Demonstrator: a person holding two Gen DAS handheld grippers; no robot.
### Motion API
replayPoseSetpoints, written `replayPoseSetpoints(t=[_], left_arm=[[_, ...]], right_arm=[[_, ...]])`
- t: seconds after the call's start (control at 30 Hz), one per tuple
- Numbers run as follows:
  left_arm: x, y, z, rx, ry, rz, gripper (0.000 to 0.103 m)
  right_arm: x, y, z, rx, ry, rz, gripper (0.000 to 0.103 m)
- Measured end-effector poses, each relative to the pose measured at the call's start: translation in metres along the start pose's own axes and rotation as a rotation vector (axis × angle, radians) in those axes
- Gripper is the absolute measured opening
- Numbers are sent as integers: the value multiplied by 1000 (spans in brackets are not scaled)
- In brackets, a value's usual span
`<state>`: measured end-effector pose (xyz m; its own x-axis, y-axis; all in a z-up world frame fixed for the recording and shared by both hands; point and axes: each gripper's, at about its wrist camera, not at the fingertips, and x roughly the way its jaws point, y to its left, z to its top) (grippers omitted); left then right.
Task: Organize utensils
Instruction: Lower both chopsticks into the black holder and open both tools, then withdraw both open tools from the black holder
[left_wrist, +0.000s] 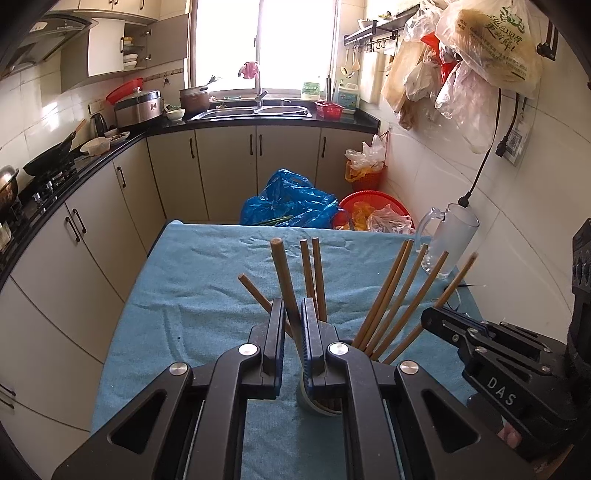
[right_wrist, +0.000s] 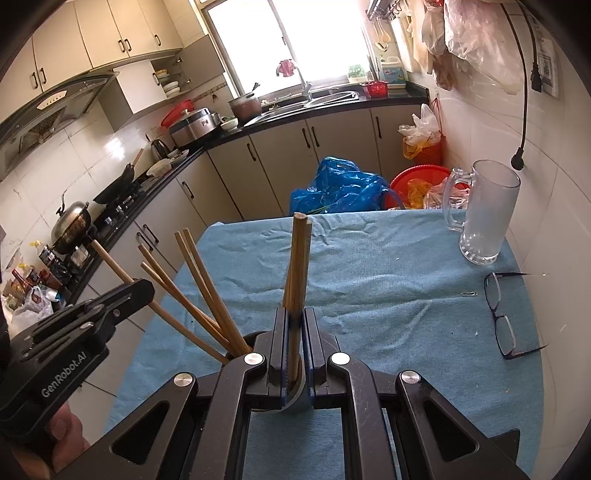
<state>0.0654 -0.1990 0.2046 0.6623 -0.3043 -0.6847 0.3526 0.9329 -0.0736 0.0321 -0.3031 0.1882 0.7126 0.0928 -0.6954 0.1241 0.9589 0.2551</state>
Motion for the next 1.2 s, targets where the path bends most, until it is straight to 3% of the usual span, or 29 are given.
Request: replayPoseSetpoints(t=[0.13, 0.2, 0.43, 0.57, 0.63, 0.8, 0.9, 1.0, 1.2], left_arm=[[-1, 1, 1, 2, -1, 0, 11], [-1, 0, 0, 2, -2, 3, 19], [1, -1, 2, 0, -6, 17, 30], [0, 3, 2, -14, -10, 35, 43], [1, 5, 2, -24, -4, 46, 52], [0, 13, 1, -55, -6, 97, 73], [1, 18, 1, -70, 4, 133, 79], [-1, 20, -1, -76, 8, 160, 83], [-5, 24, -6, -58, 14, 241, 91]], right_arm=[[-4, 0, 2, 0, -12, -2, 8], [-6, -1, 1, -1, -18, -3, 8], [-11, 0, 2, -1, -28, -14, 8], [-16, 1, 3, 3, -31, -23, 10], [-19, 2, 4, 5, -34, -30, 15], [-29, 2, 5, 7, -64, -69, 61], [-35, 4, 5, 4, -80, -102, 85], [-40, 6, 6, 4, -97, -140, 93], [-43, 9, 4, -28, -75, -239, 97]])
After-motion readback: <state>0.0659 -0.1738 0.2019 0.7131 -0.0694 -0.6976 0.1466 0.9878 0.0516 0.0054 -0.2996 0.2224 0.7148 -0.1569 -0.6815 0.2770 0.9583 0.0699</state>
